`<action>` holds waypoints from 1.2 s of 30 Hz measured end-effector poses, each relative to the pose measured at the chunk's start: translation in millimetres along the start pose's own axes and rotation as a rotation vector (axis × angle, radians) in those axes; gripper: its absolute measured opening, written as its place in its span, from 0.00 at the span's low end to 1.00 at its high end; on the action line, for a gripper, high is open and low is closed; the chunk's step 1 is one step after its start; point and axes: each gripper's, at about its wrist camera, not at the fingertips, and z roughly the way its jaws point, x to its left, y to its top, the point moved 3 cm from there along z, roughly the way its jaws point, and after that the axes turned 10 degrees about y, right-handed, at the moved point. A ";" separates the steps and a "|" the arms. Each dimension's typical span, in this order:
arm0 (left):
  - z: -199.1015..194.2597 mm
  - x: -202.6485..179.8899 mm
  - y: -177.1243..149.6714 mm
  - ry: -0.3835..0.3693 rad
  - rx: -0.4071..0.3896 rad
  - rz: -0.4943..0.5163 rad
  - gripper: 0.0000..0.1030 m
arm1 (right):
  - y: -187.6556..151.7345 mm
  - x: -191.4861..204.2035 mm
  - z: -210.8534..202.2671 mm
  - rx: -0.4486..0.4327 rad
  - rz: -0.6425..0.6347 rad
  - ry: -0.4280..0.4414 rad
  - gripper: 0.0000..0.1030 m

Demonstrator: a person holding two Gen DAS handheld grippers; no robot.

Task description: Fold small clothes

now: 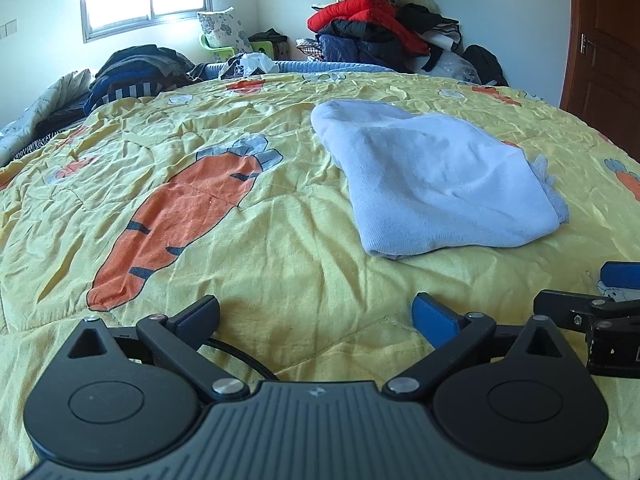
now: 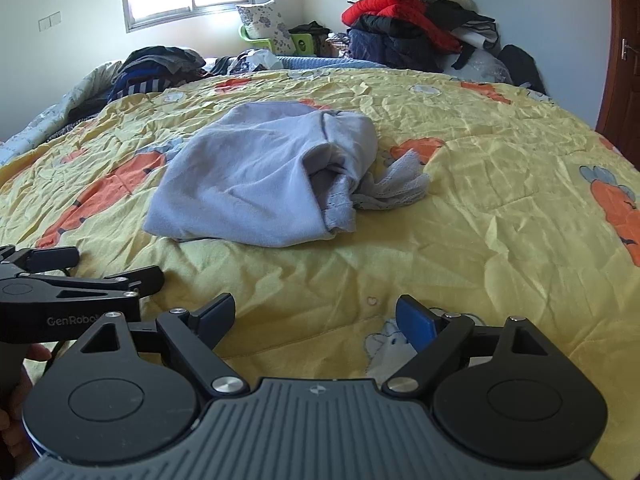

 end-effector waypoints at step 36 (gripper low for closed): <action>1.1 0.5 -2.5 -0.003 -0.002 -0.021 1.00 | -7.9 5.0 11.2 -0.001 -0.047 -0.028 1.00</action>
